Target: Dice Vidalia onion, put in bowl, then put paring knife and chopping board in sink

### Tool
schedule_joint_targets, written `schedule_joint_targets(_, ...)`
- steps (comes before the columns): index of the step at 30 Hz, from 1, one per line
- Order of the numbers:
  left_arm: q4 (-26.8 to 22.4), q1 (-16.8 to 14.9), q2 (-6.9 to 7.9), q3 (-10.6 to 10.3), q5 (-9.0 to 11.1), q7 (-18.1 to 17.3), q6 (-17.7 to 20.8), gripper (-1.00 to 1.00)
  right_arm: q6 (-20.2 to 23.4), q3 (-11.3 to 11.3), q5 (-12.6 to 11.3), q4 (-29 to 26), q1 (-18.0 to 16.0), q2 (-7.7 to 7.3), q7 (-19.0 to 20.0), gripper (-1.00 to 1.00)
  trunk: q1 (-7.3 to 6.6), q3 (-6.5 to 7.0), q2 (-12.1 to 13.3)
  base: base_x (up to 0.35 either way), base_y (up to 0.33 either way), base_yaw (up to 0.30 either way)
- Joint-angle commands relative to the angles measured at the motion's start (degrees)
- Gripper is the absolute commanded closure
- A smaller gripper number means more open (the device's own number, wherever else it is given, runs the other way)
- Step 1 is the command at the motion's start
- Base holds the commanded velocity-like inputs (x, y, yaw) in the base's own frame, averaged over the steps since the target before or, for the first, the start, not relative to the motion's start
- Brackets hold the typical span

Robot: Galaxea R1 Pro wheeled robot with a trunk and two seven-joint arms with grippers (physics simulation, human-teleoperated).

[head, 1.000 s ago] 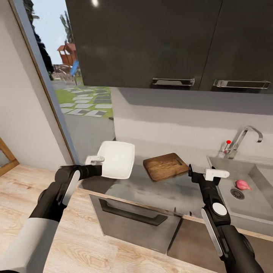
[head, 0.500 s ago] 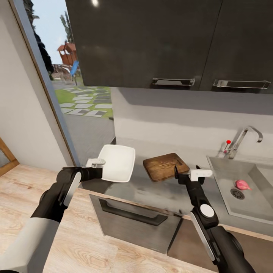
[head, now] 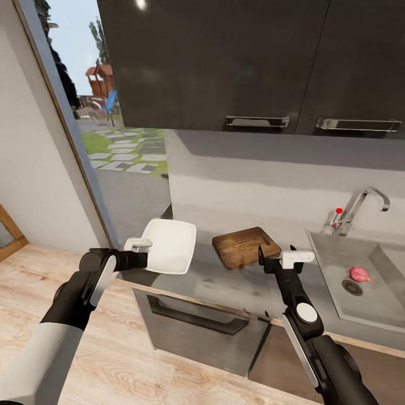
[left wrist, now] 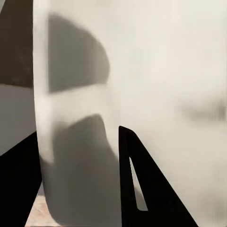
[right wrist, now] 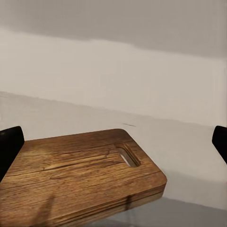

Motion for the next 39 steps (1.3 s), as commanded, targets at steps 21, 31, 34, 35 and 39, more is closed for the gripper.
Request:
schedule_joint_targets(21, 0.2, -0.1, 0.13, 0.2, 0.3, 0.2, 2.4, 1.0, 0.4, 0.2, 0.0, -0.1, -0.1, -0.07, -0.5, -1.0, 0.04, -0.12, -0.1, 0.0, 0.0, 0.0)
schedule_joint_targets(31, 3.7, -0.1, 0.05, 0.2, 0.3, 0.2, 2.2, 1.0, 0.4, 0.2, 0.0, -0.1, -0.1, -0.07, -0.5, -1.0, 0.04, -0.12, -0.1, 0.0, 0.0, 0.0)
schedule_joint_targets(34, 3.9, -0.1, 0.05, 0.2, 0.3, 0.2, 2.2, 1.0, 0.4, 0.2, 0.0, -0.1, -0.1, -0.07, -0.5, -1.0, 0.04, -0.12, -0.1, 0.0, 0.0, 0.0)
schedule_joint_targets(35, 3.9, -0.1, 0.04, 0.2, 0.3, 0.2, 2.2, 1.0, 0.4, 0.2, 0.0, -0.1, -0.1, -0.07, -0.5, -1.0, 0.04, -0.12, -0.1, 0.0, 0.0, 0.0)
schedule_joint_targets(39, 4.0, -0.1, 0.04, 0.2, 0.3, 0.3, 2.3, 1.0, 0.4, 0.2, 0.0, -0.1, -0.1, -0.07, -0.5, -1.0, 0.04, -0.12, -0.1, 0.0, 0.0, 0.0)
